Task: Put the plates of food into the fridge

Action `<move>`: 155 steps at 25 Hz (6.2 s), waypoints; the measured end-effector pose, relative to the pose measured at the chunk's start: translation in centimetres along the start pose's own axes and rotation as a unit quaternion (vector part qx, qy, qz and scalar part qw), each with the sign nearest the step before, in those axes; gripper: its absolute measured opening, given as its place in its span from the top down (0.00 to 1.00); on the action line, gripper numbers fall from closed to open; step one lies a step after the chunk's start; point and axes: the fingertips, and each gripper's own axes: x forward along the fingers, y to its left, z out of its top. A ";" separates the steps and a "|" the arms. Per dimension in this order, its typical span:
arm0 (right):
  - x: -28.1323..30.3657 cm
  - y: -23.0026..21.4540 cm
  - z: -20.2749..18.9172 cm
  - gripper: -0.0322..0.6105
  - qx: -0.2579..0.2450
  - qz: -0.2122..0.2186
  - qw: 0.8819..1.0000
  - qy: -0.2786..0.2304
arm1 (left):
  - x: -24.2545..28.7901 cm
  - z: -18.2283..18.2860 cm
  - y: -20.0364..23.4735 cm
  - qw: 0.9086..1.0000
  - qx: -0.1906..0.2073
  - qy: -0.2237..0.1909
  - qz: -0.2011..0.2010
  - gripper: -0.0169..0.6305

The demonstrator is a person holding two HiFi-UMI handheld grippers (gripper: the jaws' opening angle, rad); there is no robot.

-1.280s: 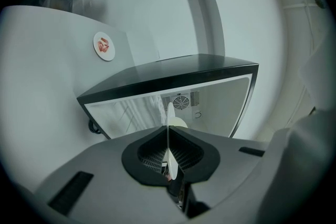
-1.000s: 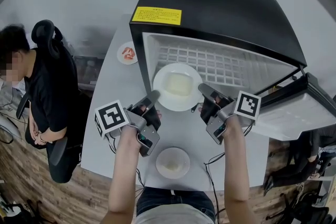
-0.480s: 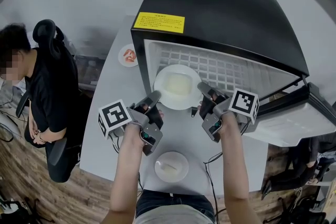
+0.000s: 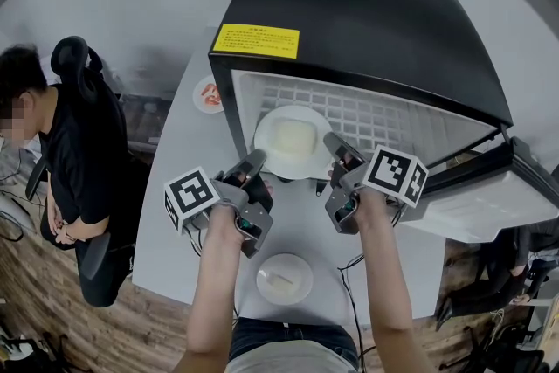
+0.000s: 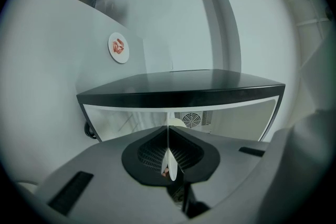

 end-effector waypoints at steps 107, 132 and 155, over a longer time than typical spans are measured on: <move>-14.3 -9.5 -26.6 0.92 -0.186 0.040 0.947 0.259 | -19.8 -13.5 15.9 0.938 0.282 0.078 0.184 0.96; -14.8 -15.9 -33.1 0.81 -0.086 -0.029 0.930 0.355 | -21.2 -18.5 25.7 0.945 0.132 0.166 0.250 0.82; -13.8 -15.5 -33.5 0.80 0.064 -0.024 0.938 0.339 | -20.3 -19.9 26.3 0.955 0.054 0.182 0.228 0.82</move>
